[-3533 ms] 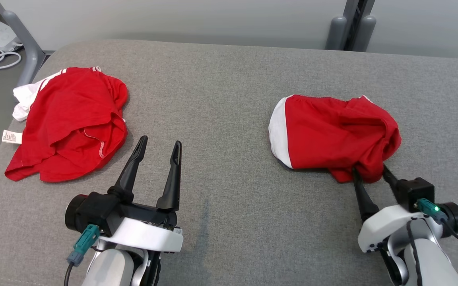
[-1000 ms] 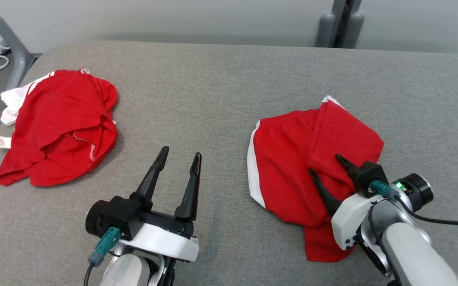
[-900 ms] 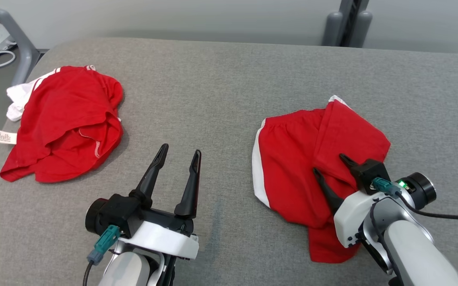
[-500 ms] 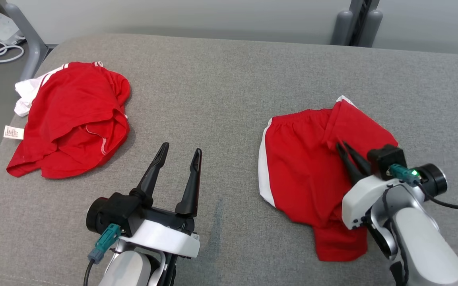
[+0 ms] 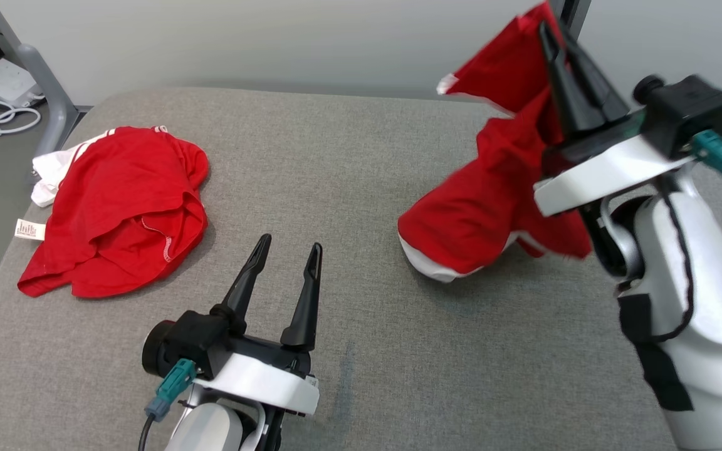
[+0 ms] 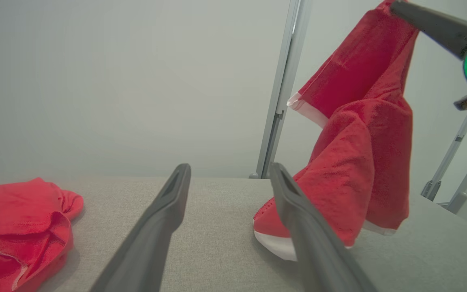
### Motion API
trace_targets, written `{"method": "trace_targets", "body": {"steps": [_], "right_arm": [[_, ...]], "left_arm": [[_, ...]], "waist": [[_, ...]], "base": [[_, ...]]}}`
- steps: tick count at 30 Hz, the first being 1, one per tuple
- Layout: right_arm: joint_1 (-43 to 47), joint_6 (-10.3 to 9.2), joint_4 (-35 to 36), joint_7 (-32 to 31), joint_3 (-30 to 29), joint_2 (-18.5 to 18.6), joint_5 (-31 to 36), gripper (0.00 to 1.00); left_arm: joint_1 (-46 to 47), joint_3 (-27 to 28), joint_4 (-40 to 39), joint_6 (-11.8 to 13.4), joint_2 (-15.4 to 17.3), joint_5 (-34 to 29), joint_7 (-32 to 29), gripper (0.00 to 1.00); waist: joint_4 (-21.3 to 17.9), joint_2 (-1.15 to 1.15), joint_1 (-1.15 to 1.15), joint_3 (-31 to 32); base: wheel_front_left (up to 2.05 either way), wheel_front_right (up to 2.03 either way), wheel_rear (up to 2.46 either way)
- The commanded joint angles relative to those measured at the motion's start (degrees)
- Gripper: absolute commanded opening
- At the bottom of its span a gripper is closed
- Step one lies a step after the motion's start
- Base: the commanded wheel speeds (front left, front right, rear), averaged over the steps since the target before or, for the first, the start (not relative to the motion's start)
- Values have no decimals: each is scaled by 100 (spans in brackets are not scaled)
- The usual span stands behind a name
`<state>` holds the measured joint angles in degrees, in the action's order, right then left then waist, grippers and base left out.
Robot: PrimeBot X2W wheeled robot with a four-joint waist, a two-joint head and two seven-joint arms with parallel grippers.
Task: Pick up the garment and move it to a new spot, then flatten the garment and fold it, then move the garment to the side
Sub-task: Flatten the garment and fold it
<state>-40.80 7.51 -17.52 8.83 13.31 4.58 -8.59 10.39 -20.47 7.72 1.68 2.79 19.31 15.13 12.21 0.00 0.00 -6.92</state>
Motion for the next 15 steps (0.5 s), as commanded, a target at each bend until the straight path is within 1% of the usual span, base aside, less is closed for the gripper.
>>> {"method": "trace_targets", "body": {"steps": [1,5,6,8,10,13,15], "right_arm": [[-62,-4,95,104,-94,128,-191,0],[233,-4,22,140,-665,219,-492,0],[233,-4,22,140,-665,219,-492,0],[494,-4,-135,86,-1103,175,-712,0],[753,-3,-370,58,-1555,192,-779,0],[1126,-3,-843,2,-2295,111,-903,0],[1300,-3,-1235,-165,-2804,41,-992,0]], "left_arm": [[-59,15,-14,41,19,25,3,100],[-132,7,-43,55,20,24,3,100],[-132,7,-43,55,20,24,3,100],[-134,2,-60,62,19,28,3,100],[-122,6,-54,46,19,14,3,100],[-84,24,-23,5,20,-53,3,100],[-79,66,-25,-7,20,-92,3,100]], "waist": [[-14,0,0,47],[-33,0,0,65],[-33,0,0,65],[-46,0,0,43],[-72,0,0,15],[-113,0,0,-23],[-166,0,0,-37]], "base": [[0,0,0],[0,0,0],[0,0,0],[0,0,0],[0,0,0],[0,0,0],[0,0,0]]}}
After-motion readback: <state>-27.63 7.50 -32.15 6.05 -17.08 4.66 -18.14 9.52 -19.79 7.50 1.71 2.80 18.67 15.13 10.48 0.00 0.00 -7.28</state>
